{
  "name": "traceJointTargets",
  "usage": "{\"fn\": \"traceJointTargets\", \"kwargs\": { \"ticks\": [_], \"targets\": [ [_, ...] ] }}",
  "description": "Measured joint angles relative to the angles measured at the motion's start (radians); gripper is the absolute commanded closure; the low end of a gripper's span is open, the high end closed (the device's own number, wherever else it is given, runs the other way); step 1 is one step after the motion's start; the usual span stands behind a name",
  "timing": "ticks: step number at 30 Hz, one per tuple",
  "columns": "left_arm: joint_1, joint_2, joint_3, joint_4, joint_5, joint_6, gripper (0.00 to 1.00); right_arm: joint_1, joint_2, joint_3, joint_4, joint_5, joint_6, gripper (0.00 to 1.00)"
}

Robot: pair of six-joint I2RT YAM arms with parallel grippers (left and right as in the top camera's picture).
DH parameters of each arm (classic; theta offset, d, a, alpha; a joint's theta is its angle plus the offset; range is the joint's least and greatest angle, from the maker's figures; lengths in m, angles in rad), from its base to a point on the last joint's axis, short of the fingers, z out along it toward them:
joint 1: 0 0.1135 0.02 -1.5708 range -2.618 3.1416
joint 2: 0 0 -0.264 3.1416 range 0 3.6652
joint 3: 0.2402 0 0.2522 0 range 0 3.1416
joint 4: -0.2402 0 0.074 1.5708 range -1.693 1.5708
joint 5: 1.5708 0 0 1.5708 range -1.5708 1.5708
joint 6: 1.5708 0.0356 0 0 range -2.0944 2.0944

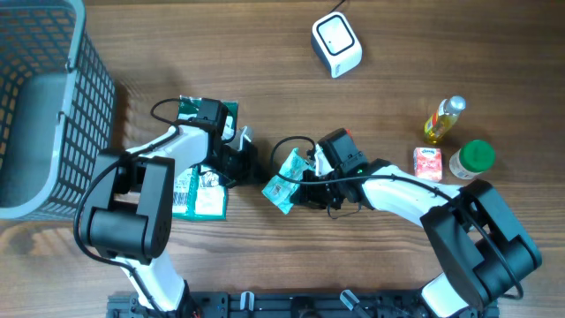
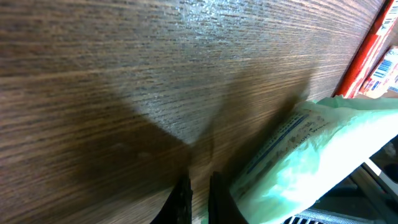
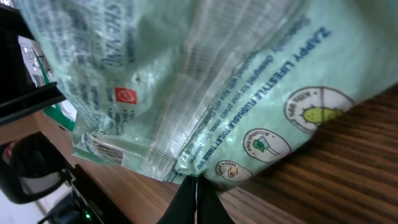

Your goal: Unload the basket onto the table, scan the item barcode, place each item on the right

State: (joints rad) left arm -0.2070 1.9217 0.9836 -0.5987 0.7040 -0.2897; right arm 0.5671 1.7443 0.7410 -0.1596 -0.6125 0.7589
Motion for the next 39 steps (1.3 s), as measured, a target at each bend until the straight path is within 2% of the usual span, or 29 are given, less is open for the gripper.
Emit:
{"fn": "traceJointTargets", "kwargs": {
  "ticks": [7, 11, 17, 23, 28, 39],
  "targets": [
    [0.068, -0.002, 0.06, -0.091, -0.026, 0.0, 0.96, 0.0, -0.042, 0.001, -0.005, 0.018, 0.014, 0.96],
    [0.117, -0.048, 0.118, -0.13, -0.021, 0.0, 0.96, -0.01, -0.171, 0.004, 0.037, 0.031, 0.014, 0.96],
    [0.076, -0.113, 0.135, -0.198, -0.007, 0.029, 0.96, -0.078, -0.242, 0.022, 0.096, 0.032, 0.014, 0.96],
    [-0.023, -0.106, 0.114, -0.197, 0.002, 0.049, 0.96, -0.122, -0.181, 0.022, 0.18, 0.037, 0.011, 0.96],
    [-0.074, -0.106, 0.087, -0.139, 0.029, 0.053, 0.96, -0.127, -0.083, 0.022, 0.327, -0.027, -0.003, 0.96],
    [-0.094, -0.091, -0.023, 0.006, 0.053, 0.053, 0.96, -0.127, 0.124, 0.023, 0.509, -0.14, 0.001, 0.96]
  ]
}}
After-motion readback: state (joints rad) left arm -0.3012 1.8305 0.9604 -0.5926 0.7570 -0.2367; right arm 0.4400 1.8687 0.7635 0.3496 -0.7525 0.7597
